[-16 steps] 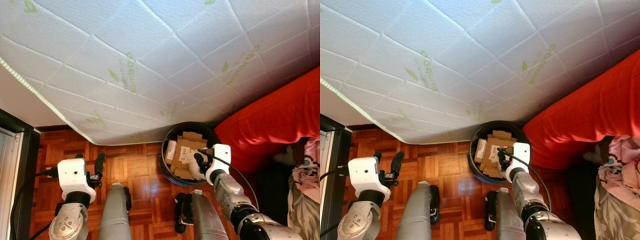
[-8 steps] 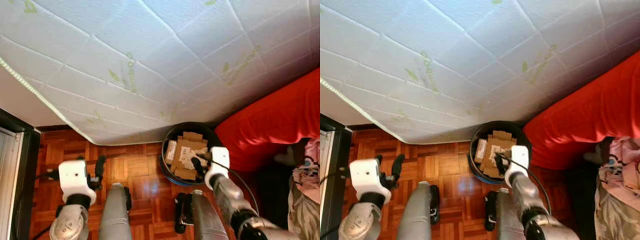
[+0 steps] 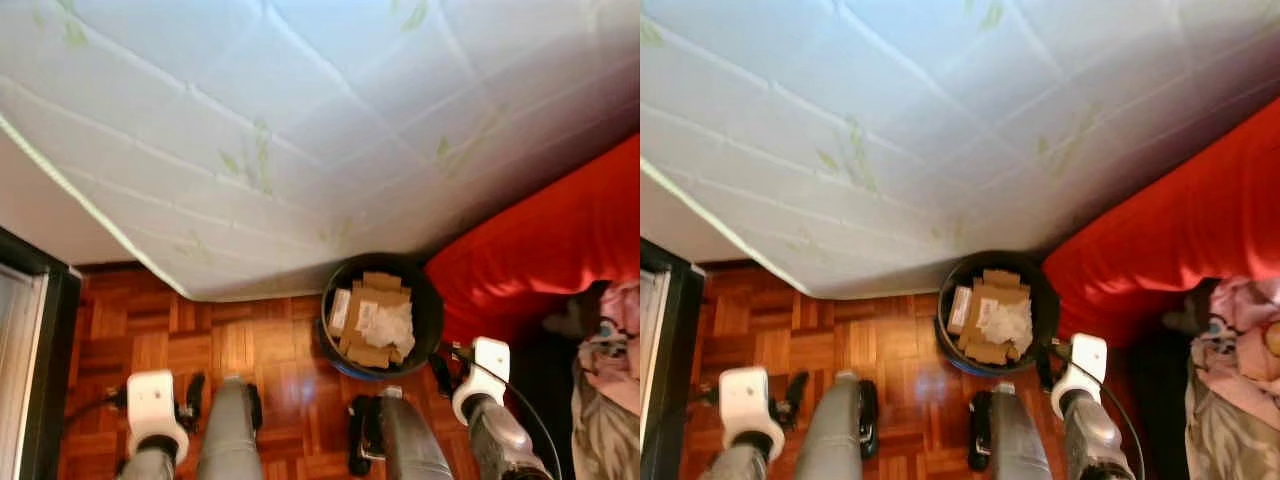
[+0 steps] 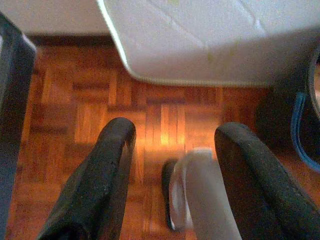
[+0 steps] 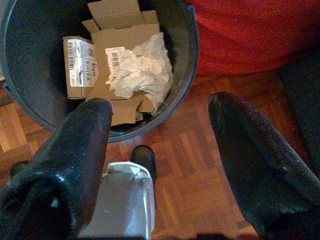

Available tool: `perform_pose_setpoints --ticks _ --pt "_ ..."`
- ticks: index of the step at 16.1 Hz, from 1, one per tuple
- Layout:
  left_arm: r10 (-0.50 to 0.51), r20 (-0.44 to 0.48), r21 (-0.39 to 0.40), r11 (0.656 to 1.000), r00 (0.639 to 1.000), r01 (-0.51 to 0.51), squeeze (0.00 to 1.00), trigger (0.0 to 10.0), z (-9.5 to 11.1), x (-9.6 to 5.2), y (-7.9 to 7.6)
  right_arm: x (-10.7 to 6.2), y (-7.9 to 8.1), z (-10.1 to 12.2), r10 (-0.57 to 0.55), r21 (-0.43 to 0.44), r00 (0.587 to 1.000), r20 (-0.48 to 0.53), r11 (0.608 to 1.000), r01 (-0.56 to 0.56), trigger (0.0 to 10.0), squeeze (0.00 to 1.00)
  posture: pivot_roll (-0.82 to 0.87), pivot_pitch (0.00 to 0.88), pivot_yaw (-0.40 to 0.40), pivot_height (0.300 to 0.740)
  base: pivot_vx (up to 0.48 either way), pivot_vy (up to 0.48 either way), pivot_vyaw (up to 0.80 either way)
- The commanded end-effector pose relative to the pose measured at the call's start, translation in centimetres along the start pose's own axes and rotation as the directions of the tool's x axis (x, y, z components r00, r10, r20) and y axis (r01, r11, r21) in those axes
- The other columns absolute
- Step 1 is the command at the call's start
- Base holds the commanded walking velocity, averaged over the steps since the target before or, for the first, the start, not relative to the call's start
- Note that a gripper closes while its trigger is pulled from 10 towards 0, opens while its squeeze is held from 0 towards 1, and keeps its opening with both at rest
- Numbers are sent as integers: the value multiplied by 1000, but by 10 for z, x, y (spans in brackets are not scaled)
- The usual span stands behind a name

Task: Clean up the room

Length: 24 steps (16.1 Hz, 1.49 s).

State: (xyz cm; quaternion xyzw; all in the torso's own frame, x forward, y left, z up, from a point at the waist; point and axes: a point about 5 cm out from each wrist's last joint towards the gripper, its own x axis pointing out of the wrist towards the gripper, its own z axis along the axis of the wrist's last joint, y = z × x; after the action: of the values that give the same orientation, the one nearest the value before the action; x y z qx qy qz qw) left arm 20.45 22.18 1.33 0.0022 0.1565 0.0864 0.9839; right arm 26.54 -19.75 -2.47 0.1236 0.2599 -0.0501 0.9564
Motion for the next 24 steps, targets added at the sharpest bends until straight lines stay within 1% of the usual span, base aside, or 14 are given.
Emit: perform_pose_setpoints --ticks 1,2,4,6,7,8,10,12,14,15,18,20,23,24 --pt "20 -69 -15 1000 997 -21 0 10000 -19 -4 6 -6 -7 -14 -21 4 999 -41 1000 21 10000 0 171 268 -86 721 0 0 0" --pt "48 -132 -36 998 990 -53 0 10000 -35 -1 9 -8 -7 -21 -24 -1 997 -67 1000 23 10000 0 154 213 -92 736 0 0 0" --pt "67 -229 -35 996 971 -76 0 10000 -57 0 10 -11 -9 -27 -29 14 996 -88 999 30 10000 0 148 147 -93 740 0 0 0" --pt "68 -285 -30 996 956 -80 0 10000 -69 0 10 -12 -6 -33 -18 2 992 -123 1000 18 10000 0 140 94 -88 740 0 0 0" --pt "69 -346 -24 996 936 -82 0 10000 -79 -2 10 -14 -3 -41 0 2 988 -155 1000 0 10000 0 133 66 -87 740 0 0 0" --pt "71 -382 -17 996 921 -84 0 10000 -85 -4 11 -16 -4 -46 -4 -4 985 -175 1000 4 10000 0 130 43 -88 740 0 0 0" --pt "72 -476 6 997 877 -79 0 10000 -100 -11 12 -21 -6 -56 -18 -20 976 -218 1000 14 10000 0 111 4 -80 740 0 0 0" --pt "78 -480 -2 996 874 -90 0 10000 -100 -9 10 -24 -8 -61 -27 -31 970 -240 999 20 10000 0 109 0 -79 740 0 0 0" --pt "79 -463 -19 995 883 -98 0 10000 -96 -3 7 -30 -17 -71 -50 -50 957 -285 998 38 10000 0 115 0 -75 740 0 0 0" --pt "75 -461 -18 995 884 -94 0 10000 -95 -1 7 -34 -22 -76 -67 -74 948 -312 996 46 10000 0 98 0 -64 740 0 0 0" --pt "51 -468 -2 998 882 -59 0 10000 -93 3 3 -37 -30 -76 -83 -76 946 -312 995 62 10000 0 54 0 -49 740 0 0 0" --pt "47 -472 -5 998 881 -56 0 10000 -93 3 0 -38 -31 -77 -91 -76 943 -320 995 70 10000 0 45 0 -53 740 0 0 0" --pt "41 -491 -6 999 870 -50 0 10000 -97 1 -2 -42 -31 -84 -99 -78 931 -351 994 76 10000 0 39 0 -55 740 0 0 -665" --pt "45 -496 -5 998 867 -55 0 10000 -97 0 0 -42 -31 -85 -87 -92 931 -356 994 57 10000 0 41 0 -58 740 0 0 -750"
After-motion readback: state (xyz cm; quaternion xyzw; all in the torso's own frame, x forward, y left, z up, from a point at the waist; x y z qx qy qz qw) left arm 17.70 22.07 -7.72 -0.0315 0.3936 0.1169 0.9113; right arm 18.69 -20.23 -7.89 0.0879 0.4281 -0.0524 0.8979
